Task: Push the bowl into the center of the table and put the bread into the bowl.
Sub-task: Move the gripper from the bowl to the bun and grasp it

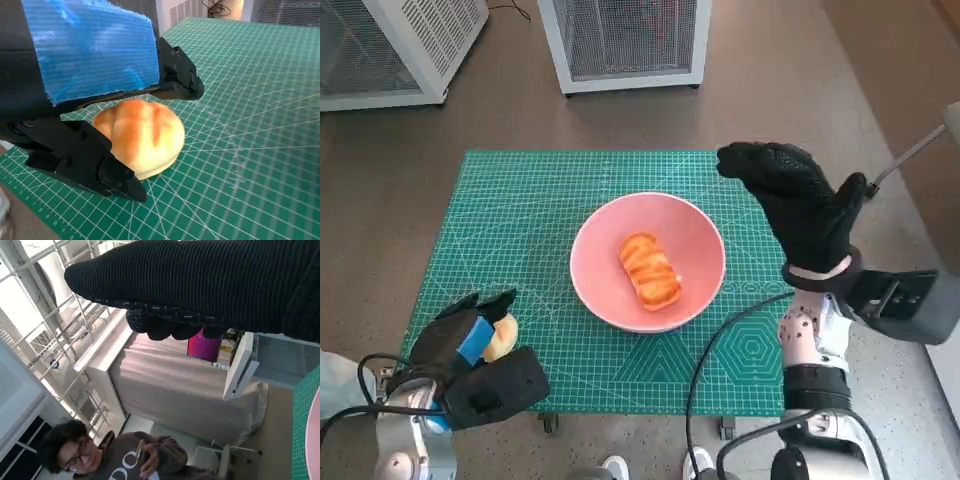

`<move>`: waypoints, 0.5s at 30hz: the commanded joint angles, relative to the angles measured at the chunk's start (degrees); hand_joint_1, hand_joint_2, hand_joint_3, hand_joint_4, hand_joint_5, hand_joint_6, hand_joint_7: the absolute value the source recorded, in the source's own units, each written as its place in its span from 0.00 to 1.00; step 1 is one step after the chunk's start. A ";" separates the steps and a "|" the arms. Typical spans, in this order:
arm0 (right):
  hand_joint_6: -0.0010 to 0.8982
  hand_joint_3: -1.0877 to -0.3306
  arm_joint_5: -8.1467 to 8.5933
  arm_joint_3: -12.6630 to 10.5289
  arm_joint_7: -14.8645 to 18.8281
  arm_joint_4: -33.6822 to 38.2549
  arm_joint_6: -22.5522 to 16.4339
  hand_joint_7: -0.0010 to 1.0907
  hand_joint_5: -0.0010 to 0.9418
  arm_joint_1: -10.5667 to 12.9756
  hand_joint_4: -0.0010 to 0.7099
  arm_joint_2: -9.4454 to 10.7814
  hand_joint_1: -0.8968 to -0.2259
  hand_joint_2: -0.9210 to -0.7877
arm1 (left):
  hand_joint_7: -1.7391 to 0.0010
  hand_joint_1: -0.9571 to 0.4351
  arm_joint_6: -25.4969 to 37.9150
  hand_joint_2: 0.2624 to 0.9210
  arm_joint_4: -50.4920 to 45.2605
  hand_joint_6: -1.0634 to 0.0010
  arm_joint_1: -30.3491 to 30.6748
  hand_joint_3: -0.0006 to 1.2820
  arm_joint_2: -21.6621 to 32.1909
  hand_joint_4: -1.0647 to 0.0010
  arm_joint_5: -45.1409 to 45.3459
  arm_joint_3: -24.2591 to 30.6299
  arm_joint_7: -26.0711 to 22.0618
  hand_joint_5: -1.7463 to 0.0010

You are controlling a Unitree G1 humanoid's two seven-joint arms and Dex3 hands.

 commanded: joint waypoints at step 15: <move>0.70 0.83 -0.41 0.15 -0.71 0.34 -0.25 0.01 0.00 1.53 0.56 -0.02 0.64 0.00 | 0.49 0.70 -3.50 0.98 6.80 0.41 -2.11 0.08 0.13 0.44 1.84 -0.16 3.80 0.51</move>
